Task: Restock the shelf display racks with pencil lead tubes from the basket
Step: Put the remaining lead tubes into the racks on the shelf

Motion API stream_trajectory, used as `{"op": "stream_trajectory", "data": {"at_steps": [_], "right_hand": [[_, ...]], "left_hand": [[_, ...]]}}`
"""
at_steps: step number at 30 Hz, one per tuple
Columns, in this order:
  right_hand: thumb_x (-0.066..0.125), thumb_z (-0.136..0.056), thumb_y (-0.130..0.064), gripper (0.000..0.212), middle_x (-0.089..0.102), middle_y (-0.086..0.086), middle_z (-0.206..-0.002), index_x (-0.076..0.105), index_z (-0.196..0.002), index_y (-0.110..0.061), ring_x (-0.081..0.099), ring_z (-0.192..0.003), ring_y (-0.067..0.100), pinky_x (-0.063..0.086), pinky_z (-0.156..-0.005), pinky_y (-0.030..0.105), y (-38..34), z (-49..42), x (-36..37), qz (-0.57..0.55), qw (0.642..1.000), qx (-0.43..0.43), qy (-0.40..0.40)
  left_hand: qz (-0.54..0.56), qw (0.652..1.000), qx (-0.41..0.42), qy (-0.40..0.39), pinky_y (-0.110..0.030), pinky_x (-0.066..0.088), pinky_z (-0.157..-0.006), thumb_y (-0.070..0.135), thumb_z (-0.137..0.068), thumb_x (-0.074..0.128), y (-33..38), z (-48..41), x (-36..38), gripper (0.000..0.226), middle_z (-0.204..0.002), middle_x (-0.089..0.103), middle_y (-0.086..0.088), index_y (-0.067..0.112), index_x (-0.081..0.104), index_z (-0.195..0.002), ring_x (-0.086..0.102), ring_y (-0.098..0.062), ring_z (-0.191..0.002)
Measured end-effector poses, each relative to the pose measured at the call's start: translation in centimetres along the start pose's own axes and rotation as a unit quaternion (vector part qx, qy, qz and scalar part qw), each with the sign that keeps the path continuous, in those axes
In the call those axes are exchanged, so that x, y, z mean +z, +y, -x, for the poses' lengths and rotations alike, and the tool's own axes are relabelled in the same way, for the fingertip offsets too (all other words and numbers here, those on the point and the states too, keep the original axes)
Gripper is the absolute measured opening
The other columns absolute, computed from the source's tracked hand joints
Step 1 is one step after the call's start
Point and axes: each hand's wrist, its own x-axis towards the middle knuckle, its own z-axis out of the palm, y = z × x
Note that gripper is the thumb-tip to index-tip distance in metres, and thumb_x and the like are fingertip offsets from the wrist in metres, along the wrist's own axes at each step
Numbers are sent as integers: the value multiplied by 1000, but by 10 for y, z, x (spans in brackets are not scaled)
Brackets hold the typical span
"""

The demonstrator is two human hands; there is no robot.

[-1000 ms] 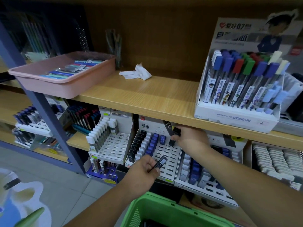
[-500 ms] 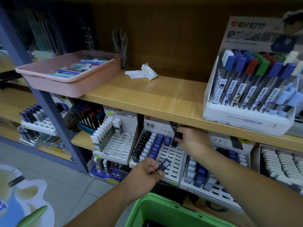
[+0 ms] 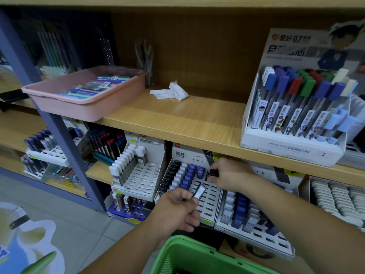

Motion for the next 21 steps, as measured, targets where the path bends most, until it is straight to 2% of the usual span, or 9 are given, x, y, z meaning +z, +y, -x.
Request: {"op": "stream_trajectory", "data": {"at_steps": [4, 6, 8, 10, 12, 15, 17, 19, 21], "right_hand": [[65, -98, -42, 25, 64, -15, -112, 70, -122, -36, 60, -106, 17, 48, -84, 27, 2, 3, -4, -36, 999, -22, -25], [69, -96, -29, 27, 61, -21, -117, 69, -120, -41, 61, -112, 13, 49, -94, 26, 5, 4, -4, -141, 988, -42, -49], [77, -90, -18, 29, 70, -22, -110, 73, -107, -41, 66, -109, 5, 50, -99, 26, 8, 8, -7, -245, 964, -67, -84], [85, -83, -17, 30, 73, -22, -107, 76, -102, -39, 66, -104, -4, 47, -98, 21, 10, 13, -11, -289, 948, -85, -102], [86, -82, -22, 23, 73, -24, -103, 77, -98, -37, 65, -100, -6, 45, -89, 16, 10, 17, -14, -307, 944, -79, -92], [79, -89, -35, 11, 71, -23, -98, 74, -98, -38, 63, -96, -2, 40, -76, 16, 12, 18, -16, -308, 949, -34, -55], [75, -91, -39, 14, 69, -20, -102, 71, -104, -38, 62, -97, 1, 38, -71, 14, 13, 17, -14, -273, 962, 3, -24], [77, -88, -45, 26, 68, -20, -107, 68, -112, -39, 63, -100, 8, 42, -73, 18, 13, 14, -10, -209, 977, 40, 24], [77, -86, -50, 42, 68, -17, -120, 63, -125, -43, 63, -108, 15, 48, -83, 25, 10, 11, -5, -142, 986, 58, 61]], "left_hand": [[68, 997, -8, 28, -35, 59, -65, 14, -106, 57, 3, -3, 6, 16, -77, 70, -11, 6, 67, -116, 66, -22, -65], [115, 992, -24, 39, -33, 56, -61, 12, -107, 53, 4, -5, 8, 16, -73, 66, -9, 6, 64, -117, 62, -21, -62], [163, 985, -37, 38, -32, 53, -58, 12, -107, 52, 7, -8, 8, 12, -71, 59, -7, 5, 60, -113, 57, -19, -59], [211, 976, -48, 31, -31, 49, -56, 16, -108, 52, 11, -11, 10, 11, -69, 53, -5, 7, 57, -108, 52, -17, -57], [235, 970, -53, 20, -30, 47, -55, 22, -110, 49, 15, -11, 13, 18, -67, 51, -4, 6, 57, -111, 50, -17, -56], [132, 990, -37, 26, -34, 52, -56, 36, -111, 44, 13, -12, 19, 35, -71, 61, -10, 6, 59, -118, 60, -23, -61], [7, 999, -13, 43, -32, 54, -57, 37, -111, 45, 4, -13, 21, 31, -75, 69, -10, 12, 60, -118, 65, -23, -66], [-129, 990, 34, 36, -24, 53, -62, 24, -108, 52, -6, -16, 19, 17, -81, 71, -4, 14, 65, -113, 65, -18, -74], [-211, 976, 57, 20, -20, 56, -71, 12, -103, 56, -14, -18, 14, 13, -86, 70, 3, 14, 68, -107, 67, -16, -78]]}}
